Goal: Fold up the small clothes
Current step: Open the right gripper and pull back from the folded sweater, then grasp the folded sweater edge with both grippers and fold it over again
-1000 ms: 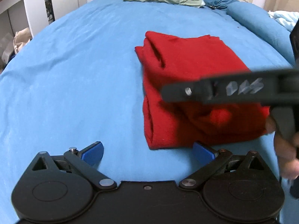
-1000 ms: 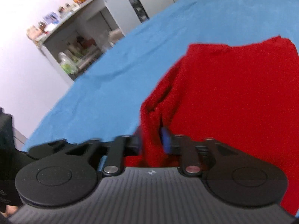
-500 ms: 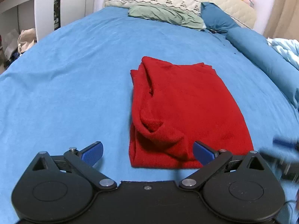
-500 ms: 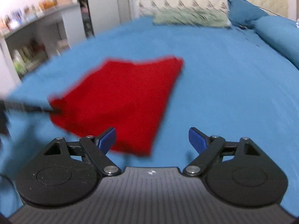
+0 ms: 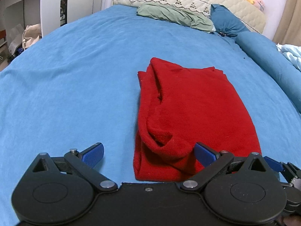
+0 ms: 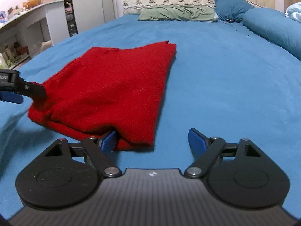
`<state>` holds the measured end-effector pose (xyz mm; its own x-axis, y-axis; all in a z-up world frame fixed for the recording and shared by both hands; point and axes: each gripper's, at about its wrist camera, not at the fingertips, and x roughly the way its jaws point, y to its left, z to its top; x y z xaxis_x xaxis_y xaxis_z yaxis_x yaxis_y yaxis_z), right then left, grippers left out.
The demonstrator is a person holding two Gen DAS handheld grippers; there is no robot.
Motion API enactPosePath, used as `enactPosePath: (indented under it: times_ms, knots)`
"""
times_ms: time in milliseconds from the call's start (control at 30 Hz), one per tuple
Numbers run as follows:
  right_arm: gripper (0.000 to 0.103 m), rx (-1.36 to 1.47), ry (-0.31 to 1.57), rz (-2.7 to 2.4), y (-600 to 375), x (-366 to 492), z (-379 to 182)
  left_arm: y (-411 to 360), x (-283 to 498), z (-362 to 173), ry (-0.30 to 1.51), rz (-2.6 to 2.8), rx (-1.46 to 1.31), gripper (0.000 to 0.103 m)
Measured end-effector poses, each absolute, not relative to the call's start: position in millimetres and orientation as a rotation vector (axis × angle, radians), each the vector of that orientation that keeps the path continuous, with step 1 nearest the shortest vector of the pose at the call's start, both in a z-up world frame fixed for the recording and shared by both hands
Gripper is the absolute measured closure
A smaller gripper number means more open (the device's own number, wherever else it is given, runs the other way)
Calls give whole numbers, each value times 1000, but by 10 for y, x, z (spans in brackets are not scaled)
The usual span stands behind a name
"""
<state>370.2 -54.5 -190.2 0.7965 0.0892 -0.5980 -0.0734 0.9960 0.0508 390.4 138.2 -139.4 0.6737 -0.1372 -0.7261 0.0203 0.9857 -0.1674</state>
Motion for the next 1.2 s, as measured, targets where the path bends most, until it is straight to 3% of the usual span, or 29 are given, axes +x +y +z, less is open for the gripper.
enactPosePath:
  times_ms: [167,233,300,367,433,767,867,1000,1033,1200]
  knots:
    - [6,-39,621,83,-505,3704,-1948,1463,3932,-1426,828,-71,-193,0]
    - [16,-58,599,41,-519,3689,-1919,1486,3932,-1424,828,-66,-198,0]
    - [19,-57,570,2,-586,3661,-1838,1500,3909,-1429,824,-64,-183,0]
    - [19,-42,540,-38,-699,3602,-1733,1526,3881,-1466,830,-59,-147,0]
    - [19,-33,555,-38,-780,3577,-1727,1536,3867,-1580,866,-30,-87,8]
    - [19,-2,669,15,-899,3572,-1804,1519,3765,-1586,904,-49,-38,9]
    - [18,53,716,77,-1067,3497,-1522,1507,3661,-1354,865,-75,-19,9]
    - [0,146,774,191,-1314,3557,-922,1453,3689,-877,752,-126,40,0]
    - [0,186,806,216,-1375,3653,-780,1424,3777,-788,748,-146,44,0]
    - [0,535,1041,265,-1601,4451,-631,1387,4485,-856,928,-262,-84,0]
